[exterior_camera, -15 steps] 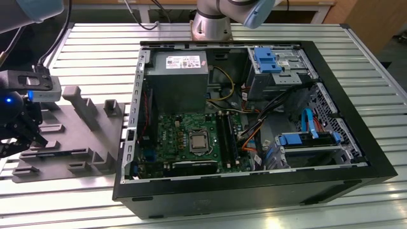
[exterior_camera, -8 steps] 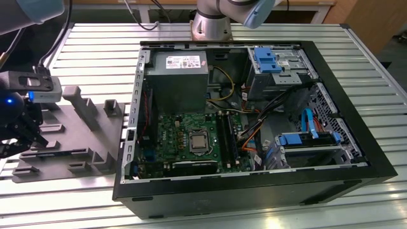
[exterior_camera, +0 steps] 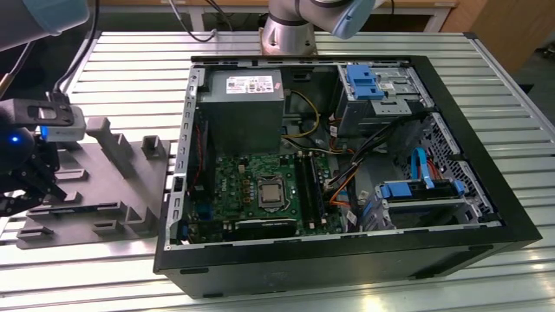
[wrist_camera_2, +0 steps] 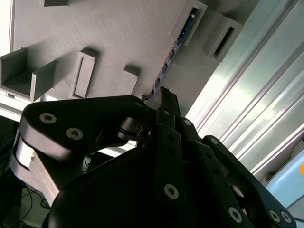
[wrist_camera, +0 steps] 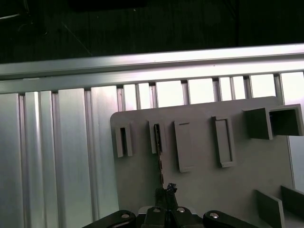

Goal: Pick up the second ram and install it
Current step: 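Pick up the second ram and move it above second insertion slot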

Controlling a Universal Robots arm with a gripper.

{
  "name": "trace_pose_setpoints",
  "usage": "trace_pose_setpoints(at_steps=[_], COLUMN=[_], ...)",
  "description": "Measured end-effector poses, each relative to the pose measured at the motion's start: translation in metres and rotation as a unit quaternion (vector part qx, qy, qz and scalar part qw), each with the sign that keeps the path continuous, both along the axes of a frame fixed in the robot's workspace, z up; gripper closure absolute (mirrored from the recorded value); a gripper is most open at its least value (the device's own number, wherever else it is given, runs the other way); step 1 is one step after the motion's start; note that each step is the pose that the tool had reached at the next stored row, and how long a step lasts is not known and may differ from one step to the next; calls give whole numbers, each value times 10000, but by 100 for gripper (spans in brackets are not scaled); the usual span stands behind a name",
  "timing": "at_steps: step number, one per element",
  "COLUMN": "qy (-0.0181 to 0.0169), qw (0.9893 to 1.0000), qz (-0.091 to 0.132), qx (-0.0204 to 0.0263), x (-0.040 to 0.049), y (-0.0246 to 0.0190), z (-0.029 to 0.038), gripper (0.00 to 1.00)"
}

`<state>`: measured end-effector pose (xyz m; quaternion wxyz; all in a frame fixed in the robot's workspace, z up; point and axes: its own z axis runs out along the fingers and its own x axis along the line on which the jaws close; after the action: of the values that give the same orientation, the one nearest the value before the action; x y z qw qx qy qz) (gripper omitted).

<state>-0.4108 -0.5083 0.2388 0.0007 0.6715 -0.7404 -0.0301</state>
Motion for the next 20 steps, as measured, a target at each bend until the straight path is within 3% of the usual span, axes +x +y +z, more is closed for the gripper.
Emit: trace_pose_setpoints(at_steps=[20], qy=[0], qw=[10000], qz=[1], qx=[0], x=[-1], y=[-5], z=[-73], gripper=[89])
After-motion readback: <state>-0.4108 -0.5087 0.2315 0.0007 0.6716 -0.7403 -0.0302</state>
